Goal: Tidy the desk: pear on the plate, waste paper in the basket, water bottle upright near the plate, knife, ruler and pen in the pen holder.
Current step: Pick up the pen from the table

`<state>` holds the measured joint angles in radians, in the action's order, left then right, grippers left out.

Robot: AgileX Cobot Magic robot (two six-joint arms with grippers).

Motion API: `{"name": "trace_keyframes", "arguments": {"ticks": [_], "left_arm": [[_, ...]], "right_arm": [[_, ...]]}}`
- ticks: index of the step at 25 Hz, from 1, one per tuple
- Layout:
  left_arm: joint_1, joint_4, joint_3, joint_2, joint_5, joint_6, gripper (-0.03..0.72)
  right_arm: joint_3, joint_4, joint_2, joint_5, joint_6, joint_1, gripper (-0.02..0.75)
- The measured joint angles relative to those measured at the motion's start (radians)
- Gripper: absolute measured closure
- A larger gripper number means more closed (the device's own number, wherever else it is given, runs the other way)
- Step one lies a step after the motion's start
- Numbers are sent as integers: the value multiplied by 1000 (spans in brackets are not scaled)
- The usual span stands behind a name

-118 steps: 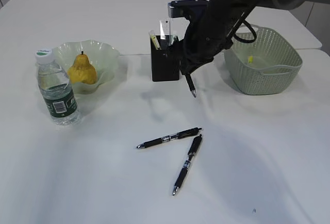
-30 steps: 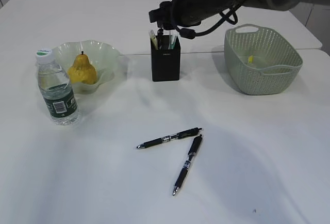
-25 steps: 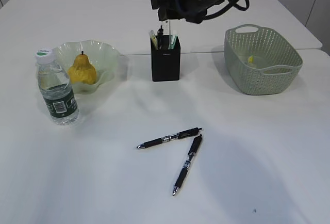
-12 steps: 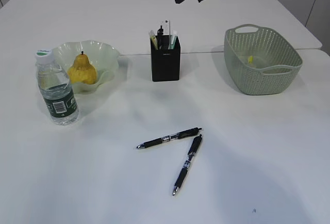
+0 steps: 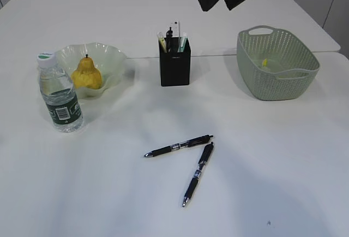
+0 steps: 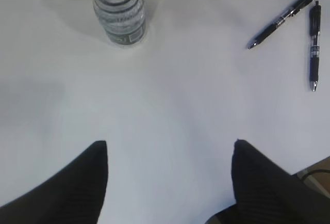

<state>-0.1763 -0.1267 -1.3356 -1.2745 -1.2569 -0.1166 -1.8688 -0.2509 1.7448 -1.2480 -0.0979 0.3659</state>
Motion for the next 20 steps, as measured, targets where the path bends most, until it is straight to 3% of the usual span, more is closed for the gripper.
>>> {"name": "trace_keyframes", "arguments": {"ticks": [5, 9, 14, 20], "left_arm": [[-25, -6, -118, -71, 0, -36, 161], [-117, 4, -206, -143, 0, -61, 161], [-226, 55, -292, -236, 0, -67, 161], [-272, 68, -333, -336, 4, -67, 161]], "right_arm": [[0, 71, -40, -2, 45, 0, 332], [0, 176, -69, -6, 89, 0, 332], [0, 211, -131, -8, 98, -2, 332], [25, 303, -238, -12, 98, -2, 338]]}}
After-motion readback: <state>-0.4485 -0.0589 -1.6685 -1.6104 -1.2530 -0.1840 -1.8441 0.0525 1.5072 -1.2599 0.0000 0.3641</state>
